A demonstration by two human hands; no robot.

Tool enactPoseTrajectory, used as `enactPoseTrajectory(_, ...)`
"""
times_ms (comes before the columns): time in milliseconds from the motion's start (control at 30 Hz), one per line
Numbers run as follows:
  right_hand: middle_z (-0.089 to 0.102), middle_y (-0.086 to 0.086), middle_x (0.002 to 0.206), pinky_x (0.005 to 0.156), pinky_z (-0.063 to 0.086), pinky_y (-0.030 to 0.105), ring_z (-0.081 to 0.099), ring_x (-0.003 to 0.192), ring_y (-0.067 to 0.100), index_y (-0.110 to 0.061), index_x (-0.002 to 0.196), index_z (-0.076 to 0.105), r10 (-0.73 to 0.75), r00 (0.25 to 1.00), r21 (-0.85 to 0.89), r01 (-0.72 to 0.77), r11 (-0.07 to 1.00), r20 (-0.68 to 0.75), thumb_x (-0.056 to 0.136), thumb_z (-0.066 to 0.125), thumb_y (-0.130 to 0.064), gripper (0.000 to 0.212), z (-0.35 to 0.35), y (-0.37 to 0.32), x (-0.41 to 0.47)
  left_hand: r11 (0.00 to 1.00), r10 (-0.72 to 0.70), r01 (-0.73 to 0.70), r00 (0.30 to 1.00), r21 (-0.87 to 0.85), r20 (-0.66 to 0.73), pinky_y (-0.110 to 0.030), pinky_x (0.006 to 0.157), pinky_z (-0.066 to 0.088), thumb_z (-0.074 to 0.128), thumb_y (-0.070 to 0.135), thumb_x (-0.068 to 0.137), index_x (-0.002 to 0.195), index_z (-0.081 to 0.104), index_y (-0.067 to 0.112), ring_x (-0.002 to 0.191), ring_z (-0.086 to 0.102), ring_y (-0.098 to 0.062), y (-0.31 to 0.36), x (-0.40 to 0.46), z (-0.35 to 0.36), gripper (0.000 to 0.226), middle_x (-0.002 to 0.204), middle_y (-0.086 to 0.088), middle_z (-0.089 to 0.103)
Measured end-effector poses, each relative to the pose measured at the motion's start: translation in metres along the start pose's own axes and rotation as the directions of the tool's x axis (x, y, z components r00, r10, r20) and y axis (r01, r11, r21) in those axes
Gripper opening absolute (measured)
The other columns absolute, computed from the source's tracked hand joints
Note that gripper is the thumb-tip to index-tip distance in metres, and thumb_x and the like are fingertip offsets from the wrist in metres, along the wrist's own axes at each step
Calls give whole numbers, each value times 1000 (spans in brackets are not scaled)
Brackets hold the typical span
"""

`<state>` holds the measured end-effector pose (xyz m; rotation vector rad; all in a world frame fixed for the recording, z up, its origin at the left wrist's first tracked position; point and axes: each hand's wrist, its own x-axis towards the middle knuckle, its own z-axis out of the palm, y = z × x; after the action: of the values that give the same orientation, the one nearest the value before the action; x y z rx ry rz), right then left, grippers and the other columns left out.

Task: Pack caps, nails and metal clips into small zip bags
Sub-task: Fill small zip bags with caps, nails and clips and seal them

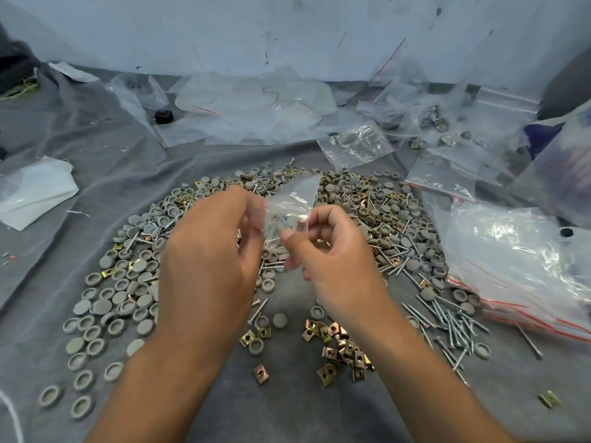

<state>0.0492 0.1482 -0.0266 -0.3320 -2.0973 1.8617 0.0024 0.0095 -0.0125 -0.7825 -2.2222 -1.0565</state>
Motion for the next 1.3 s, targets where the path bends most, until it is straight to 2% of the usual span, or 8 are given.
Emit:
enactPoseTrajectory(100,71,-1,85,57,47,14,70,68,4,-20,107,58,43,999,-3,-43,999,22,94,71,-28,19,-1,-2,0,988,115,-112,993,107,-20,-37,86,49,64,-7,86,86,74,14,99,63,-21,-5,-2,4,23,104,-1,71)
enactPoseTrajectory(200,73,-6,88,64,50,19,72,80,8,-25,110,56,72,988,-55,-65,996,138,93,72,-33,25,-9,-4,2,981,124,-123,992,149,0,-39,86,49,61,-4,87,99,77,12,99,62,-25,-7,-4,6,26,107,-4,70)
enactPoseTrajectory(333,72,-18,104,76,59,21,72,92,3,-40,115,57,143,916,-324,-15,946,374,88,72,-48,32,-57,-12,12,994,13,-20,998,107,65,-8,87,38,55,6,95,117,72,9,92,53,-8,-4,-1,5,28,107,-1,64)
enactPoseTrajectory(433,66,-19,104,72,52,17,66,92,1,-42,113,59,183,966,-655,-17,755,186,87,75,-40,31,-90,-4,20,996,-28,18,993,86,116,3,87,30,60,11,93,125,68,9,92,42,4,0,1,5,32,109,7,53)
enactPoseTrajectory(533,57,-22,106,79,50,28,55,94,-2,-44,112,63,255,955,-819,-23,574,152,84,80,-38,33,-96,9,21,995,-54,40,983,86,175,4,89,30,67,16,91,132,63,13,90,44,3,2,1,4,41,113,10,46)
enactPoseTrajectory(767,49,-19,107,93,48,35,47,105,6,-45,110,66,170,942,-864,180,470,289,91,71,-43,19,-82,20,23,989,-60,28,972,142,226,2,89,34,71,12,88,133,60,11,99,43,-3,5,0,12,46,121,0,48)
enactPoseTrajectory(933,50,-22,97,86,51,34,49,96,4,-43,89,56,102,946,-862,231,452,307,91,72,-37,17,-74,24,23,993,-3,-22,976,115,219,-1,93,32,62,11,93,130,65,12,100,45,-5,5,-2,15,36,120,2,50)
enactPoseTrajectory(1300,54,-22,87,70,54,29,54,77,-3,-41,89,57,10,959,-861,248,444,282,89,75,-36,18,-58,31,26,994,-46,19,963,105,266,-18,100,37,70,28,86,129,64,18,111,53,-8,4,1,12,44,121,6,57)
